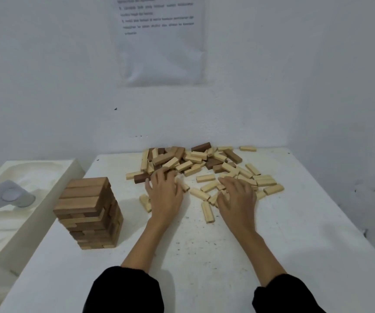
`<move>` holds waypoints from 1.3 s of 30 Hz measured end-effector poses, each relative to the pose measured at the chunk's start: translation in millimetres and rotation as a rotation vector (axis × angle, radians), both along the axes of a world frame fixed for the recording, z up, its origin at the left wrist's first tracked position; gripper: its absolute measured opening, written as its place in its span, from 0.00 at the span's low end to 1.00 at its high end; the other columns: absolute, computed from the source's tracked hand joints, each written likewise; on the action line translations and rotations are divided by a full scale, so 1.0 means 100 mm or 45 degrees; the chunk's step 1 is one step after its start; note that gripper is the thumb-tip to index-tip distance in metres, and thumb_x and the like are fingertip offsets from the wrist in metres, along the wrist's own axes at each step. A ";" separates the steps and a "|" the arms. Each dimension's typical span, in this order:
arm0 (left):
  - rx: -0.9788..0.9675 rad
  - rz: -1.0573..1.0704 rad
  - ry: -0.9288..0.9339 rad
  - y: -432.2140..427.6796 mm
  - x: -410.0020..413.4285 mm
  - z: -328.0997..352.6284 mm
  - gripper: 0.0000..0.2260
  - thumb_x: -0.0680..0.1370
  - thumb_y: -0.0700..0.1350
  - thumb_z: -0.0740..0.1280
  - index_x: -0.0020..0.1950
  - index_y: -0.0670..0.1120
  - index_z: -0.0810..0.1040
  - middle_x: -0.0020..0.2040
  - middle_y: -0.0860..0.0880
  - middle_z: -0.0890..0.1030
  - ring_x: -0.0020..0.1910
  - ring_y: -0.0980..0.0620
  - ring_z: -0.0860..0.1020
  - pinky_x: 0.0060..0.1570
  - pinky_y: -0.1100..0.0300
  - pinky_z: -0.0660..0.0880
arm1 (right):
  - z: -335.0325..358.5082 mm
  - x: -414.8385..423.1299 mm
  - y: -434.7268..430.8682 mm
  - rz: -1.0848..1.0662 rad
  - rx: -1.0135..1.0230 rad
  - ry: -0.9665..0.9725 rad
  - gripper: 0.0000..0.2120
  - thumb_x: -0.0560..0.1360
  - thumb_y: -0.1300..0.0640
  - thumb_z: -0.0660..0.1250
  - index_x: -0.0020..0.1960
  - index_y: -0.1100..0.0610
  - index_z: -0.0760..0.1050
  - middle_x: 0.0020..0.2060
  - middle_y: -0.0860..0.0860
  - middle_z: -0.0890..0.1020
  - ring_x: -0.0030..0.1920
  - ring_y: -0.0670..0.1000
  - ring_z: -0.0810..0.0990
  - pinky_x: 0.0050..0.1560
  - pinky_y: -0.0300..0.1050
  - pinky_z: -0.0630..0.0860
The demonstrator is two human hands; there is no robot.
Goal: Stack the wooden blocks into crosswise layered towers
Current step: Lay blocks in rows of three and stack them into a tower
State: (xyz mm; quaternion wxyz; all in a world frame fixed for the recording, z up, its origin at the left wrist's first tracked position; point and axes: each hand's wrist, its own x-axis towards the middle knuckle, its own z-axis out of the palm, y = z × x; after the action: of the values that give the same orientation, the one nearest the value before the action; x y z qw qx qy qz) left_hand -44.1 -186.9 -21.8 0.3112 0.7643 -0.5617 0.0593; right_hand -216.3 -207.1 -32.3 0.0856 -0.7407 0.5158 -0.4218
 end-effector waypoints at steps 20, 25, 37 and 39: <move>0.117 0.064 0.075 -0.38 0.36 -0.02 0.18 0.77 0.50 0.67 0.65 0.46 0.75 0.73 0.47 0.66 0.71 0.44 0.60 0.65 0.53 0.62 | -0.01 0.24 -0.79 -0.164 -0.038 0.192 0.07 0.69 0.56 0.73 0.47 0.53 0.81 0.43 0.52 0.80 0.50 0.58 0.75 0.60 0.63 0.65; -0.072 0.005 0.314 -0.36 0.33 0.05 0.03 0.73 0.38 0.72 0.45 0.41 0.82 0.53 0.51 0.75 0.58 0.48 0.71 0.49 0.68 0.61 | 0.03 0.27 -0.74 -0.133 -0.066 0.157 0.07 0.69 0.57 0.73 0.47 0.52 0.81 0.43 0.51 0.80 0.50 0.58 0.76 0.61 0.62 0.63; -0.206 0.318 0.399 -0.17 0.58 0.04 0.13 0.76 0.30 0.60 0.52 0.41 0.81 0.61 0.43 0.70 0.57 0.50 0.66 0.49 0.75 0.59 | 0.11 1.10 -0.43 0.273 0.112 0.222 0.07 0.73 0.53 0.67 0.49 0.47 0.81 0.46 0.47 0.78 0.54 0.50 0.71 0.61 0.48 0.56; -0.124 0.369 0.359 -0.18 0.60 0.02 0.12 0.78 0.33 0.60 0.54 0.42 0.80 0.61 0.43 0.70 0.59 0.46 0.67 0.50 0.65 0.61 | 0.11 1.21 -0.42 0.239 0.098 0.271 0.09 0.72 0.50 0.68 0.51 0.47 0.80 0.48 0.48 0.76 0.54 0.51 0.71 0.60 0.50 0.58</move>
State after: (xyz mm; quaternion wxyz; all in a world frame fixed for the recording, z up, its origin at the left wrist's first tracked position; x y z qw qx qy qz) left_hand 15.8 -204.5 -19.7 0.4117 0.8218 -0.3932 0.0229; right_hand -95.2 -249.1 -21.4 0.0981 -0.8224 0.4662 -0.3110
